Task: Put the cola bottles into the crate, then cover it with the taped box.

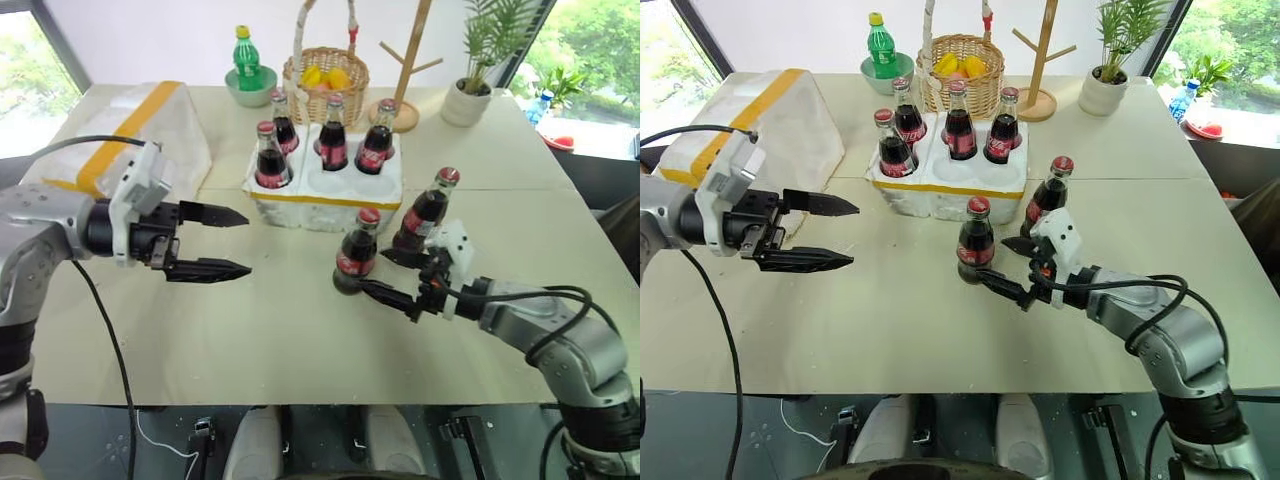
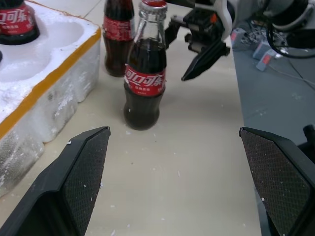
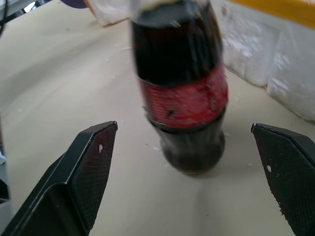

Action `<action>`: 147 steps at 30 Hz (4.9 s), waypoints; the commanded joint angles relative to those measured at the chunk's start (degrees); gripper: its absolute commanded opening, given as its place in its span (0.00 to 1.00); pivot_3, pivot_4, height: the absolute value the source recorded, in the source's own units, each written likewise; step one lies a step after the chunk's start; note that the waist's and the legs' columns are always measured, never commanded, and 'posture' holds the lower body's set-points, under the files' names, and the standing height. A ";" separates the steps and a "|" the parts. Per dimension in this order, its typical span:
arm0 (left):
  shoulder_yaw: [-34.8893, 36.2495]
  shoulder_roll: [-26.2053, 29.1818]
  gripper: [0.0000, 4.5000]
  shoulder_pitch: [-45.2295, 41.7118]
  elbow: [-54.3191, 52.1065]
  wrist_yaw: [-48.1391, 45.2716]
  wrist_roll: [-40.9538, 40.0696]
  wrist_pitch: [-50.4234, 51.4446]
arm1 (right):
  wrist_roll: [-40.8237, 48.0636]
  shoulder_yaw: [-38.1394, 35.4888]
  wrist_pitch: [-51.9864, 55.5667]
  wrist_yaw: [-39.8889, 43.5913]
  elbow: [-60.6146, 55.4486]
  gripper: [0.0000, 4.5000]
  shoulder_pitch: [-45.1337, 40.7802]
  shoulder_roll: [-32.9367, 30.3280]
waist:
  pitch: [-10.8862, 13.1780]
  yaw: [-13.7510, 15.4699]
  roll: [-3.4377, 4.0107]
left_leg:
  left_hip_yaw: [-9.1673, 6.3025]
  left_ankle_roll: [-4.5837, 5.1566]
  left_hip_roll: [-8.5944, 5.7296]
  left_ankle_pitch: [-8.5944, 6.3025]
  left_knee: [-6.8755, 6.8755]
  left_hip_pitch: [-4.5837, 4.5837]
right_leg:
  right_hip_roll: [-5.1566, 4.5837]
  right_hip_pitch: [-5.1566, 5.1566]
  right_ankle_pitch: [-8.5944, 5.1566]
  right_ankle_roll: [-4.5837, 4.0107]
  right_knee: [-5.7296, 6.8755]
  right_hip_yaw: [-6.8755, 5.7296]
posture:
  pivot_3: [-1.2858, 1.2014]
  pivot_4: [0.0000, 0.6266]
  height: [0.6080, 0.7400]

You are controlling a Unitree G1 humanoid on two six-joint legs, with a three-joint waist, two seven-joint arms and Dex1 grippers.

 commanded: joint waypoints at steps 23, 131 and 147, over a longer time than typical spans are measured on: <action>2.28 0.81 1.00 -0.93 0.89 5.50 -1.72 -2.60 | -5.79 5.78 -0.29 -5.87 14.36 0.63 -35.29 17.90 | 0.13 -0.59 0.12 | 0.10 -0.04 0.02 0.02 -0.03 -0.05 | -0.01 -0.25 0.01 -0.02 0.22 0.06 | 0.52 0.24 1.00; -5.00 -4.75 1.00 -10.05 9.44 5.60 4.43 -10.27 | -7.10 -6.56 -0.93 -6.82 27.30 0.62 -41.40 8.60 | 0.30 -0.41 0.45 | 0.24 0.02 0.00 -0.01 -0.10 -0.05 | 0.05 -0.22 -0.03 -0.06 0.07 0.14 | 0.52 0.24 1.00; 3.77 3.23 1.00 -2.56 3.50 8.56 2.27 -5.92 | -19.96 3.63 -4.37 -4.64 31.72 0.99 -36.78 11.29 | 0.28 -0.64 0.42 | 0.22 -0.30 0.00 0.19 0.00 -0.98 | 0.02 -1.01 0.04 0.07 0.10 0.13 | 0.52 0.24 1.00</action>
